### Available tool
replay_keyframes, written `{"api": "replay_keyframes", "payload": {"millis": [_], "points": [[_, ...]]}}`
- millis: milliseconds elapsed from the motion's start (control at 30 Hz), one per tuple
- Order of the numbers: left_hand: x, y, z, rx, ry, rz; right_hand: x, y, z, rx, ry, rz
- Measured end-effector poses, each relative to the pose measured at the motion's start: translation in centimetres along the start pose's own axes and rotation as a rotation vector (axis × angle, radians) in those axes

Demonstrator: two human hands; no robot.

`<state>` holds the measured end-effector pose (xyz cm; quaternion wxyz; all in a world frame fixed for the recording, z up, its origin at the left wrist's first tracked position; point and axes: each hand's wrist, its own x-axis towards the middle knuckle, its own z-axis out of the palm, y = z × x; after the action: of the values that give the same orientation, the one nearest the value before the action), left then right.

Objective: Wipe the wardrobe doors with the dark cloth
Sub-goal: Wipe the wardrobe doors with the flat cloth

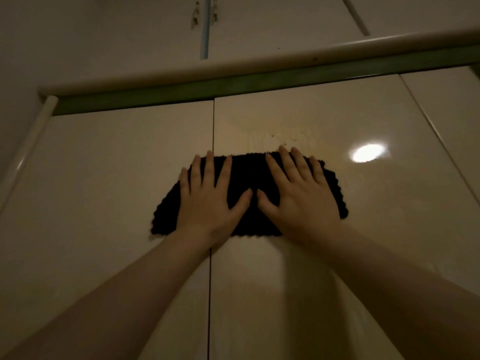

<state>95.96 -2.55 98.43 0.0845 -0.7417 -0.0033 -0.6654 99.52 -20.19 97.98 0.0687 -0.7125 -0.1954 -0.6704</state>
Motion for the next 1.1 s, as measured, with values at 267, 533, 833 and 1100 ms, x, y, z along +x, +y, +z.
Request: {"api": "replay_keyframes", "payload": {"millis": [267, 533, 833, 1100], "points": [[8.4, -0.2, -0.3, 0.000, 0.025, 0.023, 7.7, 2.6, -0.3, -0.029, 0.041, 0.001], [15.7, -0.2, -0.8, 0.031, 0.025, 0.030, 14.5, 4.7, -1.0, -0.054, 0.026, 0.017], [16.5, 0.3, -1.0, -0.010, 0.024, 0.014, 16.1, 5.4, -1.0, -0.062, 0.036, 0.012], [13.1, 1.3, -0.4, -0.027, 0.048, 0.087, 10.8, 5.3, -0.7, -0.016, 0.035, 0.073]]}}
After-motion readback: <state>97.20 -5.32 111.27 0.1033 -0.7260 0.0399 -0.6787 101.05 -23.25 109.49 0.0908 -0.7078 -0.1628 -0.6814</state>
